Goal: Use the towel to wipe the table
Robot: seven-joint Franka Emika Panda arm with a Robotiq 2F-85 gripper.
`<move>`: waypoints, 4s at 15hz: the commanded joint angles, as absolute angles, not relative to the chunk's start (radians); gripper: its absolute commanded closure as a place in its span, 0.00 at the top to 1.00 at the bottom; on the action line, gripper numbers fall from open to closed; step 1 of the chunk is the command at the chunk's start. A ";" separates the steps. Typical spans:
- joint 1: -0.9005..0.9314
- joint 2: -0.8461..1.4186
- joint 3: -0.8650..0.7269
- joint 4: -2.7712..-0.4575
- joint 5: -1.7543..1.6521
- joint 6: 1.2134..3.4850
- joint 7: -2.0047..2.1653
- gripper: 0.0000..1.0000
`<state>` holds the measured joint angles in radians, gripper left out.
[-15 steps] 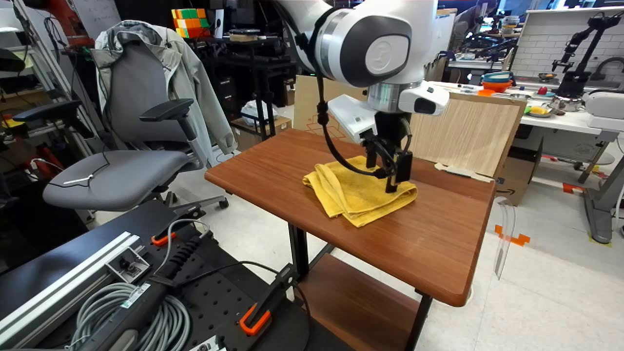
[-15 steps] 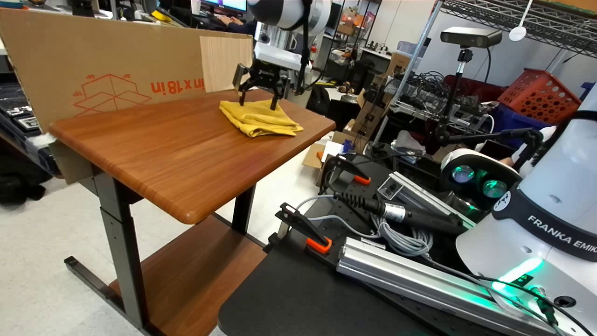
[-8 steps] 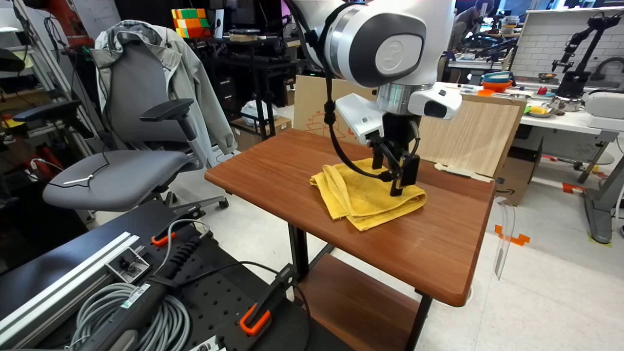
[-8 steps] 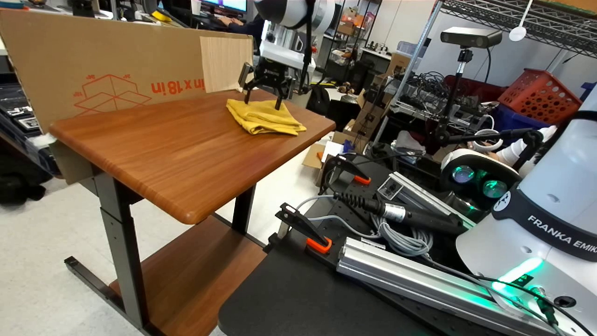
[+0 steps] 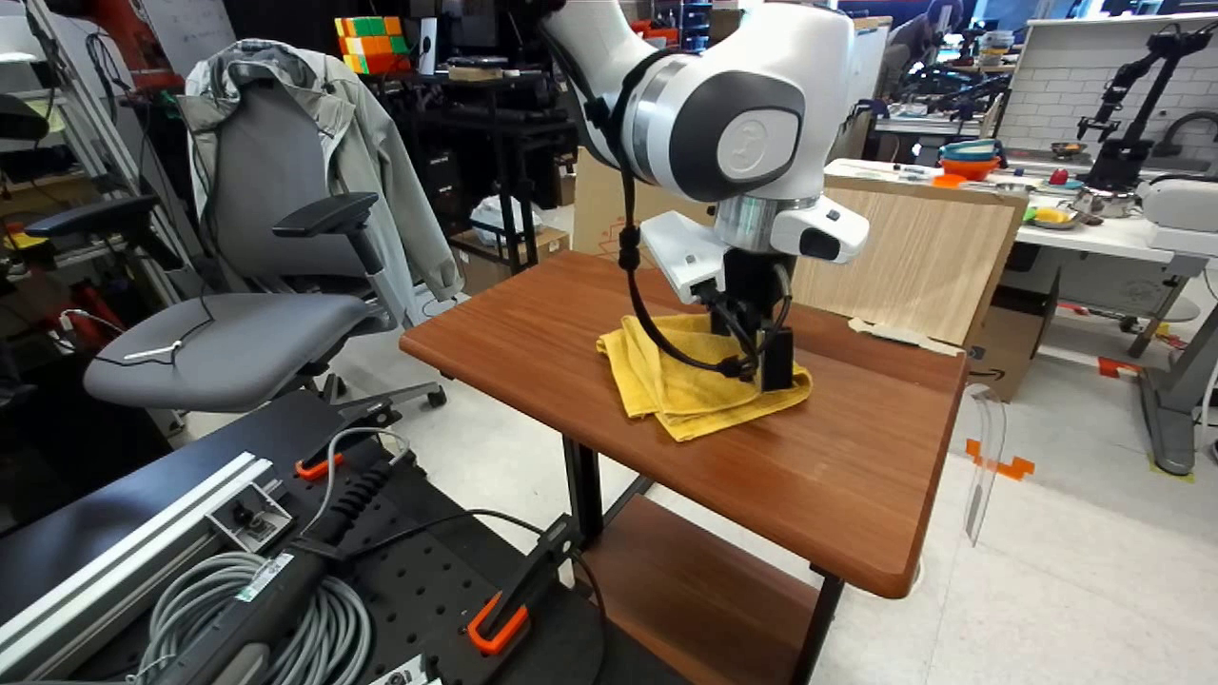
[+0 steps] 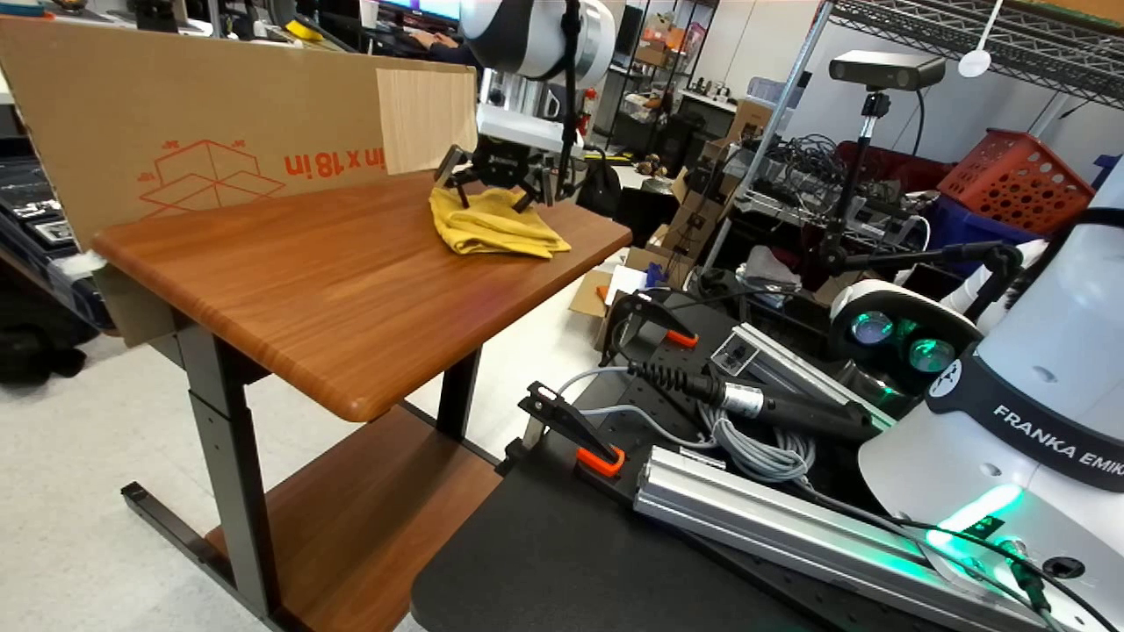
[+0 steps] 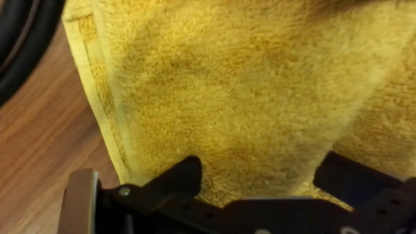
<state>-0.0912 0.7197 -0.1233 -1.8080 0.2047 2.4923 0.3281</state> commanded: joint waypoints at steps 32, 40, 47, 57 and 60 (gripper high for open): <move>-0.155 0.878 -0.296 -1.550 0.044 2.304 0.615 1.00; -0.042 0.760 -0.247 -1.865 -0.019 2.485 0.412 1.00; -0.032 0.802 -0.094 -1.799 0.119 2.547 0.390 1.00; -0.043 0.980 -0.052 -1.419 0.318 2.538 0.501 1.00; -0.032 0.996 -0.036 -1.409 0.314 2.536 0.507 1.00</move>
